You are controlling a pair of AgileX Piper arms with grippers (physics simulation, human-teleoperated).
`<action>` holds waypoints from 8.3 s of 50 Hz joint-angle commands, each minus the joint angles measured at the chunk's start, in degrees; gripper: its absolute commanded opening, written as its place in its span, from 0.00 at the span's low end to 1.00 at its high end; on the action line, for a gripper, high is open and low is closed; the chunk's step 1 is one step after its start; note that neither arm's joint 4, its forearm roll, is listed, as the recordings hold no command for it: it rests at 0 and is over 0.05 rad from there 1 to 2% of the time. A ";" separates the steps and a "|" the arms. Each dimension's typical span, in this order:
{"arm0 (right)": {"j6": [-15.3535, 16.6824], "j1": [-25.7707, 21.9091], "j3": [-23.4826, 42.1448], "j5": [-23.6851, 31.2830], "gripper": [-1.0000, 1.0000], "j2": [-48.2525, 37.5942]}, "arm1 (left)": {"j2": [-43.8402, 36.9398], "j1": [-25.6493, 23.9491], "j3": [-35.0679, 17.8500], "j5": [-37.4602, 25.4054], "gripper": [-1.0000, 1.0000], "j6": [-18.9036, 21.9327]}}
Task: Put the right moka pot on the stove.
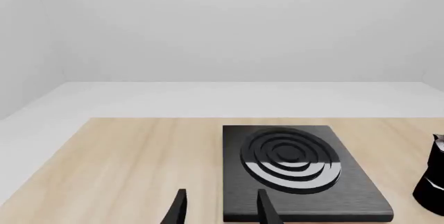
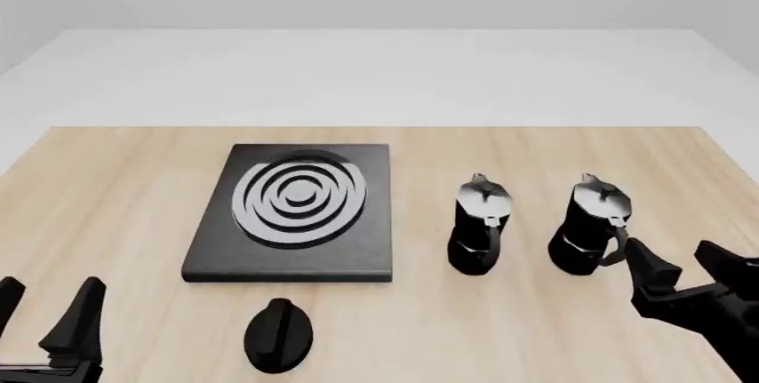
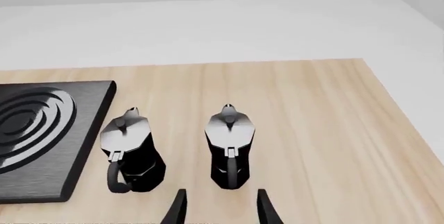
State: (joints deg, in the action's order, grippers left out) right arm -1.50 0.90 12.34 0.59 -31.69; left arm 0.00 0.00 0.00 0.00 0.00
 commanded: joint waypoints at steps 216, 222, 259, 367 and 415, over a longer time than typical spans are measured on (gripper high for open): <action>4.73 -12.60 38.86 0.81 0.00 -31.48 | 0.00 0.00 0.00 0.00 1.00 0.00; 4.42 -15.44 41.52 0.26 0.00 -34.95 | 0.00 0.00 0.00 0.00 1.00 0.00; 5.43 -33.20 54.49 -2.27 0.00 -51.40 | 0.00 0.00 0.00 0.00 1.00 0.00; -2.20 -43.96 68.56 -11.67 0.00 -81.77 | 0.00 0.00 0.00 0.00 1.00 0.00; -2.28 -42.68 62.04 -17.61 0.00 -83.87 | 0.00 0.00 0.00 0.00 1.00 0.00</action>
State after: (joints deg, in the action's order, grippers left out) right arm -4.58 -42.52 75.75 -16.21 -115.97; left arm 0.00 0.00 0.00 0.00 0.00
